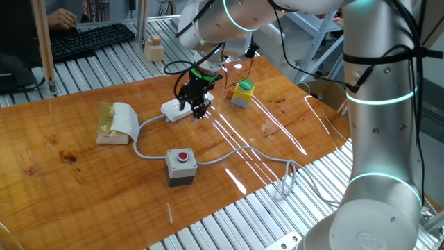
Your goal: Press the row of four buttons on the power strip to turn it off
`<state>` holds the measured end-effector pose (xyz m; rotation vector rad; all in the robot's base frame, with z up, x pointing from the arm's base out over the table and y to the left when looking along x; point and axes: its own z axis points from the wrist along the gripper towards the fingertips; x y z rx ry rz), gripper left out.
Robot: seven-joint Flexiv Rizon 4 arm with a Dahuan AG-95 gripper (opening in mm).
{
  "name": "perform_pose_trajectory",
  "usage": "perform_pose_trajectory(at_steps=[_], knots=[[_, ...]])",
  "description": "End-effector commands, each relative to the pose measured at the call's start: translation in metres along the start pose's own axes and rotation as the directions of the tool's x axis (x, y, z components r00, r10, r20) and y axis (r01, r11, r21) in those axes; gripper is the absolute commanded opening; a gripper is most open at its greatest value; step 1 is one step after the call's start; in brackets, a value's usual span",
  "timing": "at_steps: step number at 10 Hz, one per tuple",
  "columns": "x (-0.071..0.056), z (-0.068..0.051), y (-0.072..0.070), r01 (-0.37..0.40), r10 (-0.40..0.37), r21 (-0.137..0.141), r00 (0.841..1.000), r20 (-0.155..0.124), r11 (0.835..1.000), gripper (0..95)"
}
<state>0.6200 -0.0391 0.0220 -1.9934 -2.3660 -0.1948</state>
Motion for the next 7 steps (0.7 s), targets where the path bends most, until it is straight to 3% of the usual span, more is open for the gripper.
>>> perform_pose_trajectory(at_steps=[1,2,4,7], knots=[[0.0,-0.011,-0.001,0.006,-0.006,0.034,1.0,-0.014,0.999,57.0],[0.0,-0.014,-0.002,0.014,-0.014,0.055,1.0,0.004,0.998,57.0],[-0.003,-0.021,-0.003,0.016,-0.016,0.067,1.0,0.008,0.998,57.0],[-0.016,-0.02,-0.008,0.052,-0.053,0.065,0.999,0.013,0.997,57.0]])
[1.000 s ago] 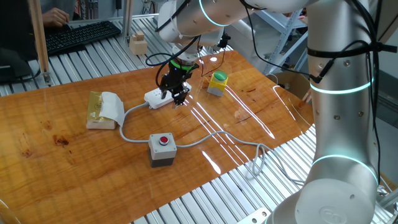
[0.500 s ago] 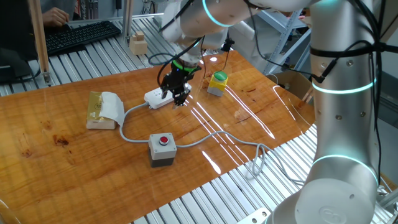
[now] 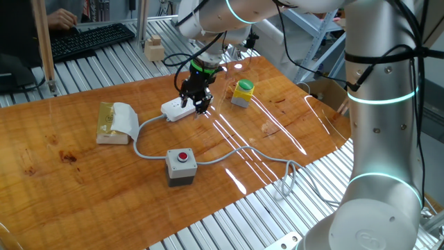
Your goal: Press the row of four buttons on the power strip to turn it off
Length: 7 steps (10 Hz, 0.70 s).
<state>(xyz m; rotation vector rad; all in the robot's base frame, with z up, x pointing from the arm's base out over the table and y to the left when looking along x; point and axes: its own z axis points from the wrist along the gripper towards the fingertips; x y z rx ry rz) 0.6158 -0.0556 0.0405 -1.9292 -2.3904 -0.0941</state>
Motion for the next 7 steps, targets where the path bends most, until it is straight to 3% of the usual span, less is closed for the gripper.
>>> perform_pose_trajectory(at_steps=[1,7], knots=[[-0.006,0.001,-0.004,0.019,-0.019,-0.006,1.0,-0.004,1.0,57.0],[-0.016,0.003,-0.007,0.045,-0.045,-0.027,0.999,0.01,0.999,57.0]])
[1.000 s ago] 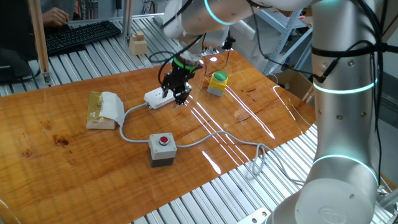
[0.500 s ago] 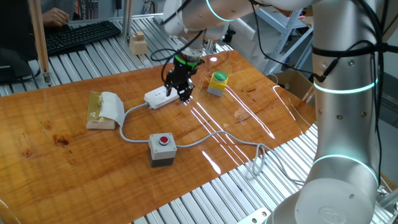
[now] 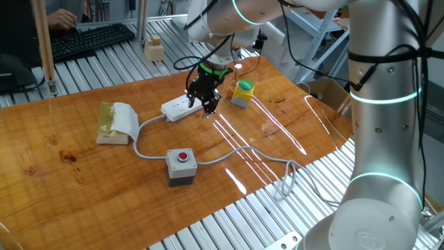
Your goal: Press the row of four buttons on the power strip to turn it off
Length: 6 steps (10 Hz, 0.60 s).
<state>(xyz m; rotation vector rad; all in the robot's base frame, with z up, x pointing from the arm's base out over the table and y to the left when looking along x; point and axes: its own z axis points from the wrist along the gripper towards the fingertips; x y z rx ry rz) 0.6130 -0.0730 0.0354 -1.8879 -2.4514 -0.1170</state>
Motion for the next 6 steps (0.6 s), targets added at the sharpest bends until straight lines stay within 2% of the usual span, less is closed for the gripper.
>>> perform_pose_trajectory(at_steps=[1,6], knots=[[-0.0004,-0.0012,0.0005,-0.005,0.005,-0.014,1.0,0.003,1.0,57.0],[-0.007,-0.001,0.0084,0.011,-0.011,-0.024,1.0,0.017,1.0,57.0]])
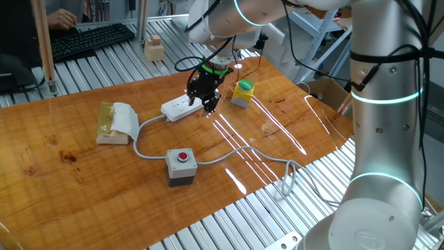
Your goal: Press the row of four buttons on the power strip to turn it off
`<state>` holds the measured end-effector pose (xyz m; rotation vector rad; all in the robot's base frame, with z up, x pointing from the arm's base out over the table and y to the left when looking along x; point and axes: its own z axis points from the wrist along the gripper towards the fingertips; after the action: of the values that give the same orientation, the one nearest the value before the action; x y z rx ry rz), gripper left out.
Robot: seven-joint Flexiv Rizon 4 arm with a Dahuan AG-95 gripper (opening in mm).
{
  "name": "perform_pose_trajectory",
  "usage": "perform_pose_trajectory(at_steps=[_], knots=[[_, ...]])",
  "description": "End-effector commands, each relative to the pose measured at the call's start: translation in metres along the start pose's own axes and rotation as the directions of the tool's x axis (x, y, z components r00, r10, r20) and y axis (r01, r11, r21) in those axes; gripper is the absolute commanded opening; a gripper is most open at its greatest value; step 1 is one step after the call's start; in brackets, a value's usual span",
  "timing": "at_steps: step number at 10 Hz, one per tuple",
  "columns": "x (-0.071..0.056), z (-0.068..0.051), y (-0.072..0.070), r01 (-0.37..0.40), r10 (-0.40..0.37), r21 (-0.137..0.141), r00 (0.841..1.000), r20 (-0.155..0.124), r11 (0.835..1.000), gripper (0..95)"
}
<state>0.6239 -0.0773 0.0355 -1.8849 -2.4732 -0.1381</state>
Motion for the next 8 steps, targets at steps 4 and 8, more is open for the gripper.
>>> perform_pose_trajectory(at_steps=[4,8], knots=[[-0.0039,0.0007,0.0032,0.0,0.0,-0.013,1.0,0.016,1.0,57.0],[-0.0058,0.0034,0.0055,-0.006,0.007,-0.016,1.0,0.015,1.0,57.0]])
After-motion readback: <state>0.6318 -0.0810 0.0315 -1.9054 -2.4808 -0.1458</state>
